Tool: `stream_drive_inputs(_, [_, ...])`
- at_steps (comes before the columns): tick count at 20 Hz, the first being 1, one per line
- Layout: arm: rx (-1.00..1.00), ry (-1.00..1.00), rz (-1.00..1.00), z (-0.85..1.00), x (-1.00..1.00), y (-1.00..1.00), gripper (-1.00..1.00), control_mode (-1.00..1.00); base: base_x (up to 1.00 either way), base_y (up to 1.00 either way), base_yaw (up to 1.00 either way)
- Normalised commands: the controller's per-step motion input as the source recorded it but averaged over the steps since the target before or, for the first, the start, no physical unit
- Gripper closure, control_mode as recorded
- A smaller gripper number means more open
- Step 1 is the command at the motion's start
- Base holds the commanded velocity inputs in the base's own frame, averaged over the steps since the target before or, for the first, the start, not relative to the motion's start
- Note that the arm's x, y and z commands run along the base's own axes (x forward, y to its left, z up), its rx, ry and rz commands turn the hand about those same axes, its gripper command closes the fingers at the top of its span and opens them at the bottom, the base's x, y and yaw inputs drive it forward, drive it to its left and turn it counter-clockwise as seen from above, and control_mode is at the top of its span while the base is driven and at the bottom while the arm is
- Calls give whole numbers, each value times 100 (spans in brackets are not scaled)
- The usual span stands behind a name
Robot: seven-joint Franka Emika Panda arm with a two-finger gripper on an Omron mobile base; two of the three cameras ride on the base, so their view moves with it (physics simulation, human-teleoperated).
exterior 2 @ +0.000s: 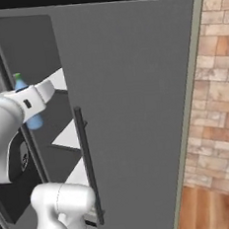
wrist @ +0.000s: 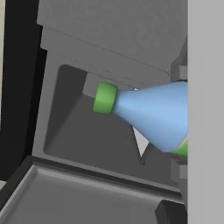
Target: Take the bottled waters from the counter and place them in the freezer to freeze. Close the freezer door after placing the bottles.
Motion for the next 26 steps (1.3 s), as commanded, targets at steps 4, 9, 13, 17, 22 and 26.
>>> stream_drive_inputs(4, [0,0,0,0,0,0,100,100,31,69,14])
stream_drive_inputs(9, [0,0,0,0,0,0,100,100,21,36,9])
stream_drive_inputs(13, [0,0,0,0,0,0,100,100,24,8,9])
stream_drive_inputs(17, [0,0,0,0,0,0,100,100,34,-3,2])
stream_drive_inputs(22, [0,0,0,0,0,0,100,100,41,23,-23])
stream_drive_inputs(26, [0,0,0,0,0,0,100,100,12,16,-34])
